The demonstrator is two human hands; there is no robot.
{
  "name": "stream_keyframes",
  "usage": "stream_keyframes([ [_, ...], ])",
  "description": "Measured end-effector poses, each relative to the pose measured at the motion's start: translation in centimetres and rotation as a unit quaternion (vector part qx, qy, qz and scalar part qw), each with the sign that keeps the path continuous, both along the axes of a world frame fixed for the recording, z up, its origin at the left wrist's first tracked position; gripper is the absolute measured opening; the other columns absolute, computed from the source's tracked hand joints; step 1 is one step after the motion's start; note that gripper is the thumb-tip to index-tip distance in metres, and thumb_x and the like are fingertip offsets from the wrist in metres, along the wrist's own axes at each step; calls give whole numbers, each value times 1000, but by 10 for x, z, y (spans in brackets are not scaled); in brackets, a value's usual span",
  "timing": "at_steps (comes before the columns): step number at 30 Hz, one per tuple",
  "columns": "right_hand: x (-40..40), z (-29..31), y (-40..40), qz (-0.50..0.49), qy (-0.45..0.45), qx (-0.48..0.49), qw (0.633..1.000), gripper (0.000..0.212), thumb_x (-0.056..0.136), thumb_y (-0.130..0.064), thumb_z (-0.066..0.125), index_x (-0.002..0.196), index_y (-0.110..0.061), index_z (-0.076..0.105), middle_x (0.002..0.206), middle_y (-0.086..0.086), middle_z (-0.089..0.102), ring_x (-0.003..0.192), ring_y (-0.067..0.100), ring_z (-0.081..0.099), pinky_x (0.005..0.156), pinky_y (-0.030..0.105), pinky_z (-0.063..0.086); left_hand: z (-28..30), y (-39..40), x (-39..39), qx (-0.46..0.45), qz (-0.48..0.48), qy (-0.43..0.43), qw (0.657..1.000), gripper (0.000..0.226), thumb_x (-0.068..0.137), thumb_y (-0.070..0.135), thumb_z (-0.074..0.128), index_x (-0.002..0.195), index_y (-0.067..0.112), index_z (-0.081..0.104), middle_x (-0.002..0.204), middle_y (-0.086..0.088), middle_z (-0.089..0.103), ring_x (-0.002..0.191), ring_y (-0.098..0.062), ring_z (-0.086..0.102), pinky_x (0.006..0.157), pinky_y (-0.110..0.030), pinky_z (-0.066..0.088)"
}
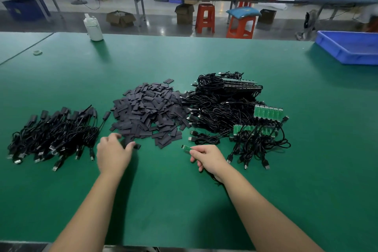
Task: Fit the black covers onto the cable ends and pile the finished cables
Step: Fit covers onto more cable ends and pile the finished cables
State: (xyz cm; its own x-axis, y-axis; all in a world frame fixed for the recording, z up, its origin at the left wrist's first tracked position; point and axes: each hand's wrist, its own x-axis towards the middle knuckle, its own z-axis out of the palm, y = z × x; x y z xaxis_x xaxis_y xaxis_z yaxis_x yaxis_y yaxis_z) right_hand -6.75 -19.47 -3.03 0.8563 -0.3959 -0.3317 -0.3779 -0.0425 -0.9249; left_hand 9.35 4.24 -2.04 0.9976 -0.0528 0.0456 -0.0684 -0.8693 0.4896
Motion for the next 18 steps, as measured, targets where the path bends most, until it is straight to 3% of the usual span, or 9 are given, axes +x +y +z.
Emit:
stream_keyframes([
  [2, 0, -1, -2, 13, 1, 15, 1000, 29, 99, -11, 61, 126, -5, 66, 74, -2, 68, 52, 4, 50, 51, 21, 49, -8, 12, 4, -7, 3, 41, 999, 48, 84, 46, 73, 116, 14, 59, 122, -14, 52, 109, -31, 53, 88, -44, 49],
  [7, -4, 0, -8, 66, 5, 50, 997, 23, 98, -12, 61, 120, -14, 66, 74, -3, 70, 56, 4, 53, 56, 22, 51, -14, 21, 6, -31, 3, 31, 999, 18, 86, 36, 72, 93, 19, 68, 109, -11, 56, 94, -31, 57, 80, -40, 48],
  [12, -4, 0, -8, 70, 8, 64, 995, 14, 98, -12, 62, 108, -17, 70, 83, -2, 74, 58, 4, 55, 58, 22, 52, -4, 13, 4, -120, 4, 32, 992, 13, 88, 24, 70, 79, 19, 62, 82, -2, 65, 71, -20, 58, 59, -30, 42],
  [15, -3, 1, -8, 74, 13, 48, 996, 14, 98, -14, 61, 105, -22, 71, 86, -2, 76, 56, 5, 52, 55, 23, 50, 8, -3, -11, -197, -79, 88, 973, 9, 87, 16, 70, 84, 20, 63, 77, -1, 67, 66, -17, 59, 56, -27, 44],
  [18, -4, 1, -8, 70, 15, 44, 996, 16, 98, -15, 61, 106, -25, 71, 77, -3, 72, 52, 5, 49, 48, 22, 46, 16, -28, -37, -262, -219, 204, 918, 22, 90, 6, 67, 100, 26, 70, 74, -3, 67, 59, -11, 58, 54, -21, 46],
])
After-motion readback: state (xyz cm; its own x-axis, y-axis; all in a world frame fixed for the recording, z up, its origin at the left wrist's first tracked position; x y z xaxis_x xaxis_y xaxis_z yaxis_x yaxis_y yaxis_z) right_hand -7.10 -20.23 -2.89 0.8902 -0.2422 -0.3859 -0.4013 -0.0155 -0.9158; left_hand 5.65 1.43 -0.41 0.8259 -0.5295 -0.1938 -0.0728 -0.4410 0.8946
